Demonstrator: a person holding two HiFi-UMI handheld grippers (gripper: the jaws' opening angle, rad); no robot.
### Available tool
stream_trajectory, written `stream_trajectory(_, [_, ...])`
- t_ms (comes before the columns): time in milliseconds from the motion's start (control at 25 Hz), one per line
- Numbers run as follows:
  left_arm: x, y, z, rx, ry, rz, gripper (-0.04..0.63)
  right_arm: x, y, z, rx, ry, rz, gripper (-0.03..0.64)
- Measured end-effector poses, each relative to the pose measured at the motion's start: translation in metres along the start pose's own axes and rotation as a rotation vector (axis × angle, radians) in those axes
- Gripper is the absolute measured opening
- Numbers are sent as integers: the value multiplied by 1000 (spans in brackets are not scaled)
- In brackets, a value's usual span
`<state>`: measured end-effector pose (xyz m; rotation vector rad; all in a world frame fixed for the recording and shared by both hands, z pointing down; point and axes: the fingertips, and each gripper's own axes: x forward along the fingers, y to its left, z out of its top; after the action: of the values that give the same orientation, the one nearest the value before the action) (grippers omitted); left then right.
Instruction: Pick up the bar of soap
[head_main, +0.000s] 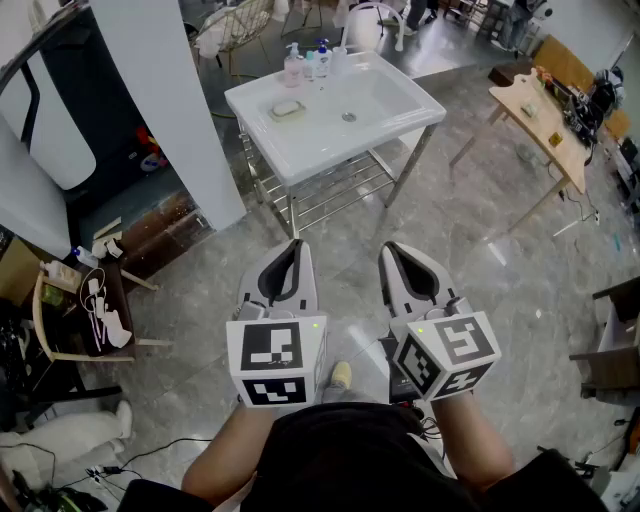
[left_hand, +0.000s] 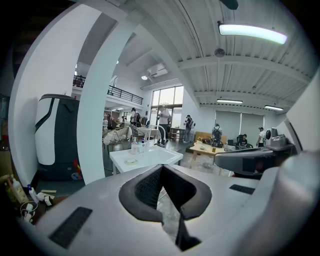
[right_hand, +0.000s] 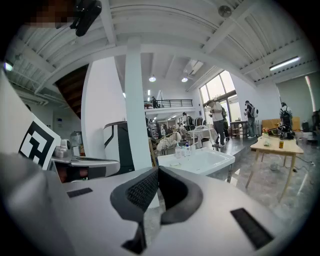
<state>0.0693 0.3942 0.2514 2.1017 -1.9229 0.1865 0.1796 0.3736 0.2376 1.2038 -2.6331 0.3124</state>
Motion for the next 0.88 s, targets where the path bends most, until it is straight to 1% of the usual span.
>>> stream_trajectory(280, [-1,9,4,8,-8,9,-5,6,7,2,21,-7,10,5])
stream_trajectory(560, [-8,24,4,25,-7,0,-5,14,20,-1,26,-9,6,5])
stream_trajectory(880, [-13,38,-3,-2,17,-22,-5,18,34,-2,39,-14,17,5])
